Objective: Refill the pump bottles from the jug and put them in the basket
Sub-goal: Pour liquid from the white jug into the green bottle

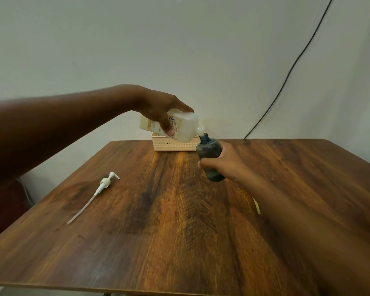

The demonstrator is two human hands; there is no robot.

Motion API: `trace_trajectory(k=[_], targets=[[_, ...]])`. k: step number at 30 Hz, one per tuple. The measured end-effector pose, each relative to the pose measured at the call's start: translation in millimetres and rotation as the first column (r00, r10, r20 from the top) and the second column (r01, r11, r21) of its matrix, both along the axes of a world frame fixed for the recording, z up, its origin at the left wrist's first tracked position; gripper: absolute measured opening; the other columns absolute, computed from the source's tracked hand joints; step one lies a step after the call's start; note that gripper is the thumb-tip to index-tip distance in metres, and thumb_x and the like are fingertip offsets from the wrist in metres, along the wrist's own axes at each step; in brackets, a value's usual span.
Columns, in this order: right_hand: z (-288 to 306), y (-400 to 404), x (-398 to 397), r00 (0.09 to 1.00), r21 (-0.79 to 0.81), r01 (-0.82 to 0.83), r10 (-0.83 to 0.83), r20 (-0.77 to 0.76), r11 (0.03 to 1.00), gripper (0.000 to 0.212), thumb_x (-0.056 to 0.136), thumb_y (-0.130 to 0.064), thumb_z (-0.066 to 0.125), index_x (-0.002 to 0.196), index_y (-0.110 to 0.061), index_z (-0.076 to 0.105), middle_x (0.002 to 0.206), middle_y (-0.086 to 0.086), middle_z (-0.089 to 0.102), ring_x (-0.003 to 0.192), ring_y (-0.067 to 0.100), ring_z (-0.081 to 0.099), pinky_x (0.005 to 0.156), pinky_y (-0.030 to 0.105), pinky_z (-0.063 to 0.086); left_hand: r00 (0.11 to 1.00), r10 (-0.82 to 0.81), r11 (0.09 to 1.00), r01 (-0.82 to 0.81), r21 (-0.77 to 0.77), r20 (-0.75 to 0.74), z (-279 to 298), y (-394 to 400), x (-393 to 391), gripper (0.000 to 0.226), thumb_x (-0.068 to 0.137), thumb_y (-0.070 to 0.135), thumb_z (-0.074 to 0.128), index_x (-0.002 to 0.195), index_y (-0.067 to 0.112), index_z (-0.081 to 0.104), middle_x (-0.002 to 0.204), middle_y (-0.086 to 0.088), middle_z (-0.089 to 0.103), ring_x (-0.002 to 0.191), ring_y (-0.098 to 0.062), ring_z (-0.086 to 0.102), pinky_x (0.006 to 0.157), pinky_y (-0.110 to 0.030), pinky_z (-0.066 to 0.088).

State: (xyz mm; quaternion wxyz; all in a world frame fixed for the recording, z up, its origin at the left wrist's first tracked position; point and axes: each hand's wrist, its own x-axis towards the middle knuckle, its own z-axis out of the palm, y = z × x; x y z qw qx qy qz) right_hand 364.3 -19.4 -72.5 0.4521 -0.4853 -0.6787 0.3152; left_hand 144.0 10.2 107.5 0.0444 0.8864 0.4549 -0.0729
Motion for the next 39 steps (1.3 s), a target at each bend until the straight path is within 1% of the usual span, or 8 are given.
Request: trace_trajectory(k=[3, 7, 11, 15, 21, 27, 34, 39], targets=[[0.5, 0.7, 0.7, 1.000, 0.006, -0.008, 0.008, -0.005, 1.000, 0.044, 0.068, -0.025, 0.089, 0.098, -0.041, 0.061, 0.102, -0.015, 0.067, 0.094, 0.010, 0.064, 0.070, 0.024, 0.050, 1.000, 0.006, 1.000, -0.006, 0.008, -0.004, 1.1, -0.7, 0.4, 0.088, 0.089, 0.021, 0.079, 0.160, 0.031, 0.028, 0.130, 0.008, 0.055, 0.118, -0.017, 0.055, 0.104, -0.042, 0.049], [-0.8, 2.1, 1.4, 1.000, 0.002, -0.010, 0.010, -0.011, 1.000, 0.053, 0.068, -0.025, 0.090, 0.112, -0.036, 0.062, 0.109, -0.009, 0.068, 0.099, 0.013, 0.064, 0.079, 0.030, 0.054, 1.000, 0.011, 1.000, -0.011, 0.007, -0.002, 1.7, -0.6, -1.0, 0.089, 0.088, 0.020, 0.079, 0.160, 0.032, 0.028, 0.129, 0.008, 0.055, 0.116, -0.017, 0.056, 0.102, -0.040, 0.049], [-1.7, 2.0, 0.6, 1.000, 0.000, -0.006, 0.006, -0.014, 1.000, 0.048, 0.068, -0.024, 0.090, 0.104, -0.040, 0.061, 0.105, -0.012, 0.068, 0.097, 0.012, 0.064, 0.075, 0.027, 0.053, 1.000, 0.012, 1.000, -0.012, 0.002, -0.003, 1.1, -0.6, -0.3, 0.089, 0.088, 0.021, 0.079, 0.160, 0.032, 0.028, 0.130, 0.008, 0.055, 0.117, -0.018, 0.056, 0.100, -0.039, 0.049], [-3.1, 1.6, 0.1, 1.000, -0.007, 0.001, -0.001, -0.017, 1.000, 0.058, 0.068, -0.025, 0.090, 0.117, -0.035, 0.060, 0.108, -0.011, 0.067, 0.098, 0.012, 0.063, 0.075, 0.027, 0.052, 1.000, 0.007, 1.000, -0.007, 0.001, -0.015, 1.0, -1.4, 0.1, 0.089, 0.088, 0.021, 0.079, 0.160, 0.033, 0.029, 0.132, 0.006, 0.057, 0.118, -0.018, 0.057, 0.103, -0.042, 0.050], [-3.7, 3.1, -0.6, 1.000, -0.017, 0.013, -0.013, -0.014, 1.000, 0.063, 0.069, -0.026, 0.090, 0.122, -0.033, 0.058, 0.111, -0.011, 0.064, 0.099, 0.011, 0.061, 0.077, 0.028, 0.053, 1.000, 0.005, 1.000, -0.005, 0.003, -0.016, 2.0, -1.9, 1.2, 0.087, 0.088, 0.021, 0.079, 0.159, 0.032, 0.030, 0.130, 0.007, 0.057, 0.116, -0.017, 0.056, 0.100, -0.039, 0.049], [-3.4, 2.2, -0.1, 0.999, -0.013, 0.017, -0.017, -0.029, 1.000, 0.062, 0.069, -0.023, 0.090, 0.121, -0.034, 0.057, 0.108, -0.015, 0.062, 0.097, 0.011, 0.061, 0.073, 0.023, 0.050, 1.000, 0.008, 1.000, -0.007, 0.017, -0.030, 3.3, -2.5, 3.9, 0.088, 0.088, 0.021, 0.079, 0.160, 0.033, 0.029, 0.131, 0.007, 0.055, 0.117, -0.018, 0.055, 0.104, -0.044, 0.049], [-2.2, 0.6, 0.7, 0.999, -0.017, 0.021, -0.021, -0.034, 1.000, 0.059, 0.068, -0.024, 0.090, 0.118, -0.033, 0.060, 0.111, -0.010, 0.064, 0.099, 0.011, 0.061, 0.074, 0.026, 0.051, 0.999, 0.004, 1.000, -0.002, 0.029, -0.041, 4.3, -3.8, 5.5, 0.087, 0.088, 0.023, 0.079, 0.159, 0.034, 0.030, 0.137, 0.003, 0.057, 0.117, -0.017, 0.055, 0.104, -0.045, 0.050], [-1.9, -1.1, 0.4, 0.999, -0.011, 0.024, -0.024, -0.029, 1.000, 0.060, 0.068, -0.025, 0.090, 0.120, -0.033, 0.059, 0.112, -0.009, 0.065, 0.099, 0.011, 0.061, 0.073, 0.025, 0.051, 0.999, 0.005, 1.000, -0.004, 0.016, -0.040, 5.7, -4.2, 6.2, 0.087, 0.088, 0.023, 0.079, 0.159, 0.034, 0.031, 0.131, 0.008, 0.056, 0.116, -0.016, 0.054, 0.099, -0.040, 0.048]])
